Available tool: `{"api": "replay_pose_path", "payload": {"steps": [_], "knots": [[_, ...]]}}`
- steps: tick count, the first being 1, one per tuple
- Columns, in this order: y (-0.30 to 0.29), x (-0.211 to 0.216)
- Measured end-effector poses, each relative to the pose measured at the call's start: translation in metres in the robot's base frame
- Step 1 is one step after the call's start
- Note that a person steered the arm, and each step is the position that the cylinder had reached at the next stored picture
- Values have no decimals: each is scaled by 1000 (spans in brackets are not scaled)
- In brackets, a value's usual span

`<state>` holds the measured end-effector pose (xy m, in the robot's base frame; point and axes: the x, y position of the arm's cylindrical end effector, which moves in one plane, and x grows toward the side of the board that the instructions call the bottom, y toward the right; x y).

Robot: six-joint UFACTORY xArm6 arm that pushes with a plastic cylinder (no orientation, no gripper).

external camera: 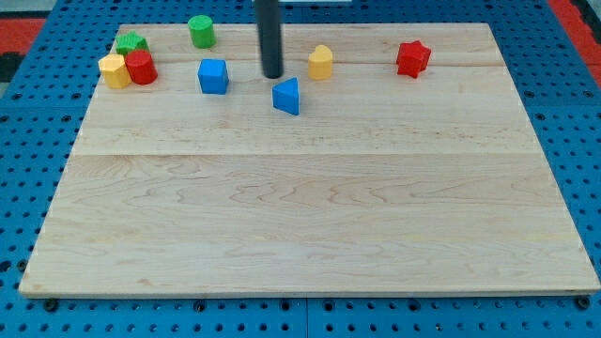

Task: Move the blue blocks closer to the red star and yellow heart

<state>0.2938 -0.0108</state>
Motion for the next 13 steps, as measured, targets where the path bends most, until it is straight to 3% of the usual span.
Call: {"api": "replay_pose_path", "payload": {"steps": [1, 2, 6, 8, 9, 10, 12, 13], "knots": [[83, -7], [89, -8], [-128, -6], [-148, 32], [-83, 59], [-68, 67], [-20, 48], [36, 37]]}}
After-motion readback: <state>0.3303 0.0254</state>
